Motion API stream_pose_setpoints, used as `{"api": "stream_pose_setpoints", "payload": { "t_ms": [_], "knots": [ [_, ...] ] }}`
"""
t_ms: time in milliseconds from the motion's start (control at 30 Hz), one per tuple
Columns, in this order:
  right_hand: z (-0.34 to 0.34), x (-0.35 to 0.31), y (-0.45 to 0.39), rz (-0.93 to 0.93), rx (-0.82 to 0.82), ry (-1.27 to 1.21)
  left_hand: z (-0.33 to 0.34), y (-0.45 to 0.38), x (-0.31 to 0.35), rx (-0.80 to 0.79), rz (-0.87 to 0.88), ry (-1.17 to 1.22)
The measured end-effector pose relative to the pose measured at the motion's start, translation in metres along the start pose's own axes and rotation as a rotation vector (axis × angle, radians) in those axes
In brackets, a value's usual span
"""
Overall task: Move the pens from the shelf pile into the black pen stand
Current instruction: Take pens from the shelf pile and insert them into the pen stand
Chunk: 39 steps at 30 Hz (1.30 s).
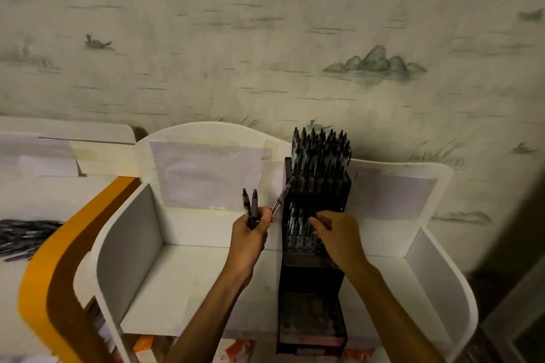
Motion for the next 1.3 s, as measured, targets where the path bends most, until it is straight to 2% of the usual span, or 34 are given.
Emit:
{"api": "stream_pose_setpoints", "payload": {
  "t_ms": [200, 333, 467, 567, 667, 800, 1133, 1300],
  "knots": [
    [-0.006, 0.000, -0.001, 0.051, -0.061, 0.016, 0.001, 0.001, 0.000, -0.020, -0.049, 0.055],
    [-0.018, -0.006, -0.007, 0.082, -0.002, -0.045, 0.002, 0.004, 0.003, -0.025, -0.035, 0.055],
    [-0.036, -0.028, -0.016, -0.122, 0.160, -0.073, 0.005, 0.006, 0.008, -0.027, -0.015, 0.035],
    [-0.041, -0.046, -0.022, -0.277, 0.195, -0.108, 0.009, 0.007, 0.015, -0.023, 0.018, 0.019],
    [-0.037, -0.060, -0.023, -0.412, 0.135, -0.109, 0.012, 0.007, 0.021, -0.025, 0.058, 0.012],
    [-0.026, -0.060, -0.021, -0.462, -0.010, -0.035, 0.015, 0.007, 0.025, -0.028, 0.090, 0.010],
    [-0.018, -0.047, -0.013, -0.401, -0.156, 0.106, 0.013, 0.002, 0.022, -0.051, 0.146, -0.022],
    [-0.028, -0.028, -0.018, -0.246, -0.079, 0.046, 0.006, -0.002, 0.016, 0.005, 0.060, -0.069]
  ]
}}
Point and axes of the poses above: each hand's wrist, its own y-axis away from the middle knuckle, its own z-axis out of the palm, x = y × z, the point moved 2 cm from there along -y, towards the middle knuckle, and after that the axes turned 15 degrees about x, right-handed, at the moved point
